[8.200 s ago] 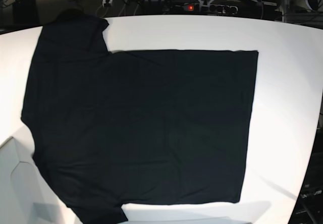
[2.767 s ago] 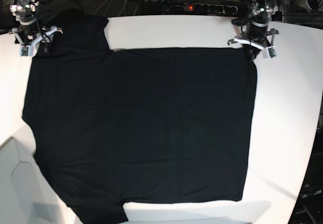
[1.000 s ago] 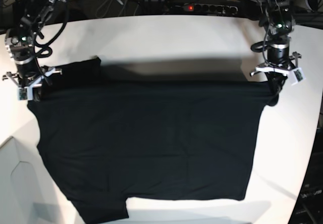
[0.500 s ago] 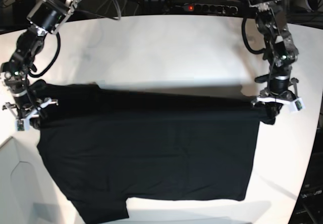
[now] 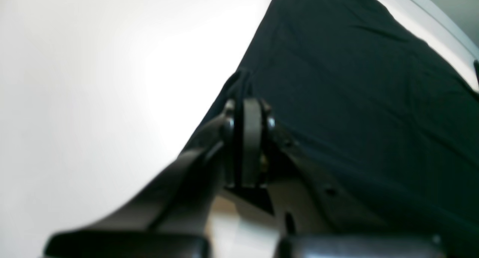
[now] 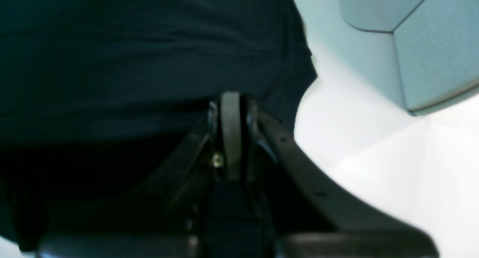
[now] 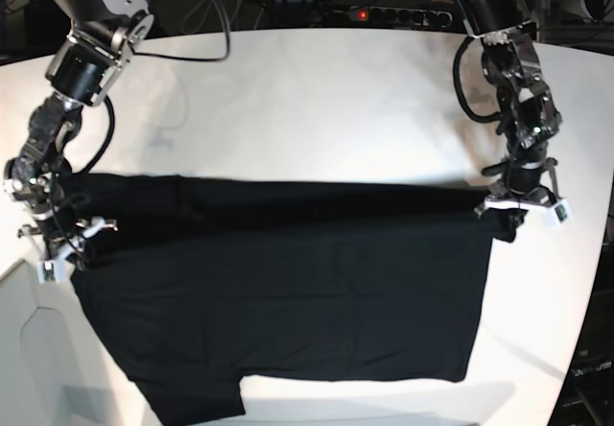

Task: Fold the T-shirt properly
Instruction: 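Lift the held corners and pull them across toward the hem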

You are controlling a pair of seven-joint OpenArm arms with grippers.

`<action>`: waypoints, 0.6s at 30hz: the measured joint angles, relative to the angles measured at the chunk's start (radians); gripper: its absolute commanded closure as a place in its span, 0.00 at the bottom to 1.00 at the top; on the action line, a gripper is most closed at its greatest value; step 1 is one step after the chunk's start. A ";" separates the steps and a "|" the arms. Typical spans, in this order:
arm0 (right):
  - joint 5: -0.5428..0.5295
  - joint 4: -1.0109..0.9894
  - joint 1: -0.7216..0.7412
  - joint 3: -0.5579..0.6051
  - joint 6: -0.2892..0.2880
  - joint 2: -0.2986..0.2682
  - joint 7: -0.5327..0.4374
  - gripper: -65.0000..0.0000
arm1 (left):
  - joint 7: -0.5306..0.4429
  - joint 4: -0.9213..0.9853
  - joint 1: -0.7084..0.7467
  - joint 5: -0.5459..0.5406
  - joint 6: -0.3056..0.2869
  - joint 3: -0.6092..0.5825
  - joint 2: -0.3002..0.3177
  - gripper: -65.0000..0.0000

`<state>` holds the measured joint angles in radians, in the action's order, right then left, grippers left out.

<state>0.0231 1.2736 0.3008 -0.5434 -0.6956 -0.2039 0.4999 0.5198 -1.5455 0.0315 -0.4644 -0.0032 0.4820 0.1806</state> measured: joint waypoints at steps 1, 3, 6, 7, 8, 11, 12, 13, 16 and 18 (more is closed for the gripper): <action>-0.003 -0.008 0.010 0.003 0.000 0.002 0.000 1.00 | 0.001 0.004 -0.006 0.000 0.000 0.000 0.000 1.00; -0.003 -0.028 0.034 0.008 0.008 0.002 -0.003 1.00 | 0.001 0.016 -0.023 0.003 0.000 0.000 0.000 1.00; -0.003 -0.048 0.051 0.008 0.030 -0.004 -0.003 1.00 | 0.000 0.022 -0.041 0.002 0.000 0.000 0.000 1.00; -0.003 -0.059 0.054 0.008 0.031 -0.005 -0.004 1.00 | 0.000 0.022 -0.043 0.003 0.000 0.000 0.000 1.00; -0.001 -0.074 0.060 0.011 0.035 -0.009 -0.002 1.00 | 0.000 0.022 -0.044 0.003 0.000 0.000 0.000 1.00; -0.001 -0.091 0.067 0.040 0.039 -0.018 -0.003 1.00 | 0.002 0.026 -0.056 0.003 0.000 -0.006 0.000 1.00; -0.001 -0.091 0.067 0.048 0.039 -0.020 -0.003 1.00 | -0.007 0.036 -0.062 0.004 0.001 -0.014 0.002 1.00; -0.001 -0.091 0.067 0.056 0.039 -0.023 -0.003 1.00 | -0.008 0.049 -0.068 0.003 0.003 -0.028 0.005 1.00; 0.000 -0.091 0.072 0.070 0.039 -0.026 -0.002 1.00 | -0.006 0.089 -0.086 0.005 0.005 -0.059 0.002 1.00; 0.002 -0.092 0.088 0.074 0.040 -0.026 0.000 1.00 | -0.008 0.112 -0.092 0.003 0.004 -0.060 0.002 1.00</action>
<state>0.0254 1.1816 0.3885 -0.4698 -0.6559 -0.2298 0.5003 0.5121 -1.4338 -0.0605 -0.4614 0.0010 0.4225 0.1825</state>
